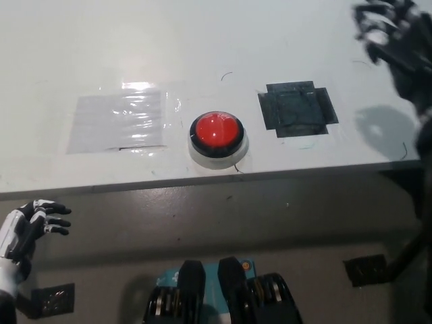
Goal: The robot uses its right hand to make a fist and press the red button kept in the middle of the desk
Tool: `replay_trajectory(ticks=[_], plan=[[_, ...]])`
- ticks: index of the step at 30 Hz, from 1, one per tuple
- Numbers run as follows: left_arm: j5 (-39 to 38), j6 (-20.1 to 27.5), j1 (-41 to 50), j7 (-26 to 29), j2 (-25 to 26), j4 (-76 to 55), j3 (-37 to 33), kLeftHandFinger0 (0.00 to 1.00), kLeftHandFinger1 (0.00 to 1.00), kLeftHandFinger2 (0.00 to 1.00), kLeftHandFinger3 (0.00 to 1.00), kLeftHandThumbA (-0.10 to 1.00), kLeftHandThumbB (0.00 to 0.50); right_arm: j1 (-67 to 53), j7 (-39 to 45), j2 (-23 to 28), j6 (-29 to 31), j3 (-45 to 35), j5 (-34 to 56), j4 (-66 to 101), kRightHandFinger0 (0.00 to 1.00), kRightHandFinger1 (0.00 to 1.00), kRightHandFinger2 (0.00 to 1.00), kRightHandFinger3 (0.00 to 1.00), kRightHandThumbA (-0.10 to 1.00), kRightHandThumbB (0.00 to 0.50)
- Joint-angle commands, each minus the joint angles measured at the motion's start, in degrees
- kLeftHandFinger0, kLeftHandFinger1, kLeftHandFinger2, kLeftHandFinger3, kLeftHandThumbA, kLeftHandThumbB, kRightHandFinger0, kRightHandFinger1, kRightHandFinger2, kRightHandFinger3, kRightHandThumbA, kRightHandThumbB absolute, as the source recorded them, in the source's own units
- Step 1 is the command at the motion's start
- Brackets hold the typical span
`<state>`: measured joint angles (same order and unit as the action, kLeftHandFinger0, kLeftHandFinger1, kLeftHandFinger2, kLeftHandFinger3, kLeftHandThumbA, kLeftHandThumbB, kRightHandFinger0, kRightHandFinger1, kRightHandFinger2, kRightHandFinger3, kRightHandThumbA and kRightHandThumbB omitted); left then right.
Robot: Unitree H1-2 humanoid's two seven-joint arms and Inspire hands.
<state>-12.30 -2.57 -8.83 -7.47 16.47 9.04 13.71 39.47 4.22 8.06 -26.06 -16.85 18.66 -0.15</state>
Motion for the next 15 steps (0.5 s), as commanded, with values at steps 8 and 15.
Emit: replay_trajectory(ticks=[8, 15], plan=[[-0.30, 0.45, 0.02, -0.67, 2.06, -1.24, 0.51, 0.48, 0.46, 0.52, 0.54, 0.62, 0.023, -11.80, -0.99, 5.59, 1.36, -8.92, 4.62, 7.67, 0.00, 0.13, 0.23, 0.29, 0.57, 0.015], [-0.84, 1.07, -0.38, -1.18, 2.64, -0.73, 0.75, 0.46, 0.45, 0.50, 0.54, 0.62, 0.014, -19.17, -2.10, 5.93, 3.41, -13.68, 4.74, 7.02, 0.00, 0.21, 0.41, 0.43, 0.49, 0.048]])
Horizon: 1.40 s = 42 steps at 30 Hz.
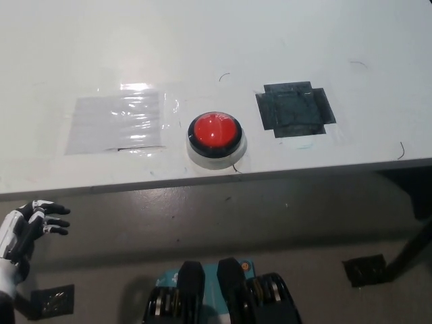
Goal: The robot uses its right hand to make a fist and press the red button kept in the middle of the desk
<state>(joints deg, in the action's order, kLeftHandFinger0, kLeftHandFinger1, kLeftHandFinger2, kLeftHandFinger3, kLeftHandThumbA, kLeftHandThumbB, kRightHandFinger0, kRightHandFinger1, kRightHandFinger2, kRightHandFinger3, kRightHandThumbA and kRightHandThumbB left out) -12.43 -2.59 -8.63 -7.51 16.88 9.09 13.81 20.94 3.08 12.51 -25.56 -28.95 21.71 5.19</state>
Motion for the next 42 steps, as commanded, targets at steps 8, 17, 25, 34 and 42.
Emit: replay_trajectory(ticks=[8, 17, 25, 34, 42], plan=[[-0.64, 0.26, -0.68, -0.58, 2.14, -0.95, 0.63, 0.40, 0.41, 0.47, 0.52, 0.64, 0.041, -5.60, -1.81, 1.49, 5.53, -3.82, 1.12, 0.33, 0.00, 0.18, 0.43, 0.40, 0.49, 0.054], [-0.87, 0.28, -0.05, -0.28, 1.34, -1.39, 0.74, 0.48, 0.47, 0.54, 0.58, 0.63, 0.027, -6.87, -4.32, 1.57, 5.62, -4.96, 0.38, -1.54, 0.00, 0.20, 0.45, 0.45, 0.50, 0.078], [-0.37, -0.35, 0.30, 0.25, 1.18, -2.01, 0.48, 0.42, 0.42, 0.50, 0.56, 0.64, 0.034, -6.26, -5.29, 2.01, 5.63, -5.01, 0.50, -1.90, 0.06, 0.28, 0.51, 0.44, 0.51, 0.094], [-1.33, 0.65, 0.48, 0.10, 0.64, -1.30, 0.97, 0.46, 0.46, 0.54, 0.59, 0.64, 0.025, -5.50, -5.97, 2.09, 5.53, -3.62, -0.16, -1.15, 0.00, 0.21, 0.46, 0.42, 0.48, 0.072], [-2.00, -0.09, 0.26, 0.02, 0.46, -1.26, 1.14, 0.46, 0.45, 0.52, 0.59, 0.64, 0.035, -4.93, -6.51, 2.06, 4.77, -3.54, 0.51, -0.81, 0.00, 0.21, 0.46, 0.45, 0.46, 0.081]])
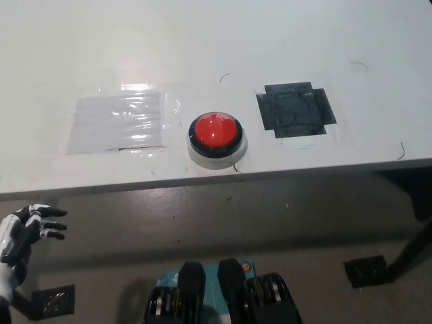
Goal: The robot uses its right hand to make a fist and press the red button kept in the middle of the desk
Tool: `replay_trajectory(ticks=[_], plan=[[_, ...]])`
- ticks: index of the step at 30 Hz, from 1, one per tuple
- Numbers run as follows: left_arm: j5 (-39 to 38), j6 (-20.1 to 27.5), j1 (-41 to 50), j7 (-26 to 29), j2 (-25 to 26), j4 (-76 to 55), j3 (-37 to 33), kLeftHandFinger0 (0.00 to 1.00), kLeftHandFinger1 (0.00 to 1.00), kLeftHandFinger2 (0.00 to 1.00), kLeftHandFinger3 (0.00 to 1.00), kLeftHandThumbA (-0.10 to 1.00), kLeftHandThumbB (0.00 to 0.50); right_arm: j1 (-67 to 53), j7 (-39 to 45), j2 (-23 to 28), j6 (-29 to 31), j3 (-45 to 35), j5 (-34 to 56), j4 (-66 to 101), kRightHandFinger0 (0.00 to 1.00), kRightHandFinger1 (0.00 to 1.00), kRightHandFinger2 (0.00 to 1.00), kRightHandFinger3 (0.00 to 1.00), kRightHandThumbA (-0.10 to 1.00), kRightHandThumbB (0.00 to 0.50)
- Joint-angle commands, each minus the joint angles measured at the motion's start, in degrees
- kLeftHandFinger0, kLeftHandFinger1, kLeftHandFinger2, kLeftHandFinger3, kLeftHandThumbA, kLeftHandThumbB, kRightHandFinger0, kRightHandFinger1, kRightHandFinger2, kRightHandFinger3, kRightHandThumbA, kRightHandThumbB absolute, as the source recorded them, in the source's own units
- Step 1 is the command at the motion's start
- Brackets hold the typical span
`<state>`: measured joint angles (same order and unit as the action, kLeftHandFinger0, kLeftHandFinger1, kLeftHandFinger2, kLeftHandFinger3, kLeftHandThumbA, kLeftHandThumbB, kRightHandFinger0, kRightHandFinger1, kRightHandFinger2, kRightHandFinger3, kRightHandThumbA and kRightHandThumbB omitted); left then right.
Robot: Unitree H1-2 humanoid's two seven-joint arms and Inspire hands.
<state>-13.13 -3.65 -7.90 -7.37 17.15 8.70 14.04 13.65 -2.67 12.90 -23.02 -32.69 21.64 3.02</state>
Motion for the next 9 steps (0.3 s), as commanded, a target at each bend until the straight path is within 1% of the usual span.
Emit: replay_trajectory(ticks=[1, 3, 4, 5, 6, 7, 8, 9], plan=[[-1.01, 0.79, -0.48, 0.16, 0.19, -0.99, 0.86, 0.44, 0.43, 0.51, 0.58, 0.63, 0.025, 2.30, -0.78, 1.79, 2.23, 0.40, 0.27, 1.43, 0.00, 0.21, 0.46, 0.45, 0.47, 0.079], [-0.95, 0.95, -0.51, 0.09, 0.26, -0.97, 0.80, 0.40, 0.41, 0.48, 0.55, 0.63, 0.019, 2.34, -0.91, 1.76, 2.10, 0.36, 0.49, 1.46, 0.00, 0.21, 0.46, 0.45, 0.47, 0.088], [-1.03, 1.13, -0.59, -0.13, 0.37, -0.86, 0.76, 0.41, 0.41, 0.49, 0.54, 0.63, 0.014, 2.44, -1.01, 1.71, 2.09, 0.23, 0.68, 1.30, 0.00, 0.21, 0.46, 0.45, 0.48, 0.097], [-0.88, 1.58, -0.52, -0.21, 0.44, -0.59, 0.71, 0.42, 0.43, 0.50, 0.55, 0.63, 0.021, 2.43, -0.84, 1.82, 2.36, 0.31, 0.63, 1.08, 0.00, 0.21, 0.46, 0.46, 0.48, 0.099], [-1.01, 1.35, -0.57, -0.17, 0.41, -0.63, 0.75, 0.42, 0.43, 0.50, 0.56, 0.63, 0.015, 2.40, -0.73, 1.82, 2.56, 0.32, 0.71, 1.08, 0.00, 0.21, 0.46, 0.46, 0.48, 0.094], [-0.61, 0.88, -0.49, 0.06, 0.52, -0.95, 0.60, 0.44, 0.44, 0.51, 0.57, 0.64, 0.027, 2.31, -0.76, 1.99, 2.61, 0.58, 0.23, 1.07, 0.00, 0.21, 0.46, 0.46, 0.50, 0.098], [-0.80, 0.96, -0.55, 0.04, 0.39, -0.98, 0.65, 0.44, 0.44, 0.51, 0.56, 0.65, 0.020, 2.46, -0.80, 2.08, 2.51, 0.54, 0.30, 1.18, 0.00, 0.21, 0.47, 0.46, 0.49, 0.086], [-0.80, 0.96, -0.55, 0.04, 0.39, -0.98, 0.65, 0.44, 0.44, 0.51, 0.56, 0.65, 0.020, 2.46, -0.80, 2.08, 2.51, 0.54, 0.30, 1.18, 0.00, 0.21, 0.47, 0.46, 0.49, 0.086]])
